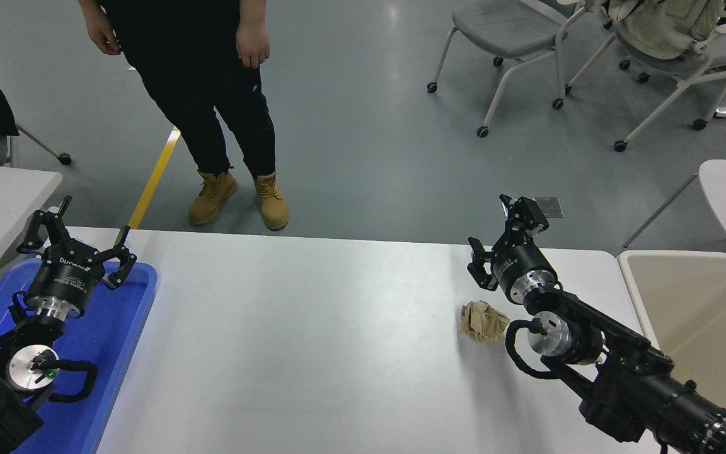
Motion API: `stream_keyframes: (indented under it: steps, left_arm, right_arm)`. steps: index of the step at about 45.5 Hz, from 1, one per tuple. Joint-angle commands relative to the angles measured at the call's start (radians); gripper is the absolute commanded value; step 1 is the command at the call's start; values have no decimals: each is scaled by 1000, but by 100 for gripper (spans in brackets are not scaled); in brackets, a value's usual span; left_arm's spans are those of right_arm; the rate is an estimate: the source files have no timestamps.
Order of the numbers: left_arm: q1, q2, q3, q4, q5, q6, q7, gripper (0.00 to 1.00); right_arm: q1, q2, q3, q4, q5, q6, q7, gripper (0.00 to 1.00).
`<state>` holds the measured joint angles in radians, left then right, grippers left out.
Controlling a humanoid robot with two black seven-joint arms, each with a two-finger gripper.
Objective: Clean the table surface
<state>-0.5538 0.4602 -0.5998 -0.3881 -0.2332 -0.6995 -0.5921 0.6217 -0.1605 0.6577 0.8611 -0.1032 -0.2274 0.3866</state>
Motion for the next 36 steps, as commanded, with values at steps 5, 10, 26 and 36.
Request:
stream_keyframes:
  steps: [5,10,26,36]
  left_arm:
    - [0,0,0,0,0,0,0,100]
    - [0,0,0,0,0,0,0,100]
    - [0,0,0,0,0,0,0,100]
    - [0,0,0,0,0,0,0,100]
  right_arm:
    - [4,18,43,-53,2,-1,0,100]
    - [7,18,43,-53,2,3,0,100]
    - [13,13,40,-31,-15,0,3,100]
    - [65,-24,-79,-1,-102,11,1,100]
